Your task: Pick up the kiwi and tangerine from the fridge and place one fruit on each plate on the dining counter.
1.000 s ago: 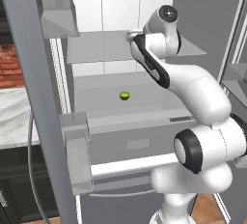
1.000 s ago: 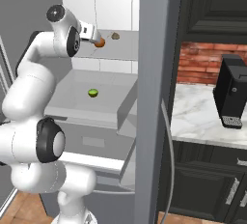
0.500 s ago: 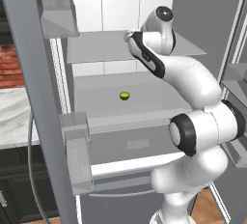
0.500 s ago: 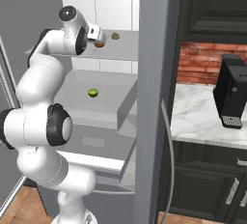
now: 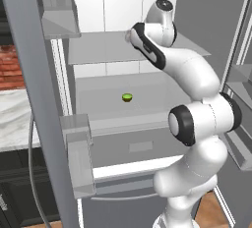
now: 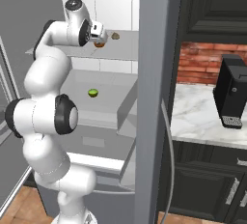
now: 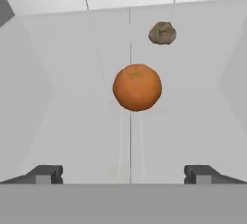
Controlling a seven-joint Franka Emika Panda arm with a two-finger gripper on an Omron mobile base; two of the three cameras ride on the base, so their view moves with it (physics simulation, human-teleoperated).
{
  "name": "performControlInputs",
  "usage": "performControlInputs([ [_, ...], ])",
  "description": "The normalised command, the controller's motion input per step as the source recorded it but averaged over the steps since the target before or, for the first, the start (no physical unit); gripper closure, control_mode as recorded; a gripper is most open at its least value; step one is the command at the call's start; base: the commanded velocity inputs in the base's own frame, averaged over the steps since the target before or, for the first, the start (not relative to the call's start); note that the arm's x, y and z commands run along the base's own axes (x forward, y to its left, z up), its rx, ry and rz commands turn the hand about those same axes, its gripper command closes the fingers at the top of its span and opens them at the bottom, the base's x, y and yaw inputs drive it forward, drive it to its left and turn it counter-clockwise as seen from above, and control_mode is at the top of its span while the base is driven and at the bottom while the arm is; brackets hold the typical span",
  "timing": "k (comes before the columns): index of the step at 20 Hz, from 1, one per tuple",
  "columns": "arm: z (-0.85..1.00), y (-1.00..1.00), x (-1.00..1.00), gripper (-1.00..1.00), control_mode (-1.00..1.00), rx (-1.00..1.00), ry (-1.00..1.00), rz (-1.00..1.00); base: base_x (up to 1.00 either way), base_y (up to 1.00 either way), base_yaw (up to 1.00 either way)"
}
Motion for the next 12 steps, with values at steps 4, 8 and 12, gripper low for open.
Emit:
performControlInputs([
  [4, -0.19, -0.03, 0.15, -1.00, -1.00, 0.00, 0.07, 0.00, 0.00, 0.00, 0.00],
  [8, 0.00, -0.18, 0.27, -1.00, -1.00, -0.03, 0.00, 0.00, 0.00, 0.00, 0.00],
  [12, 0.00, -0.13, 0.37, -1.00, -1.00, -0.02, 0.01, 0.00, 0.00, 0.00, 0.00],
])
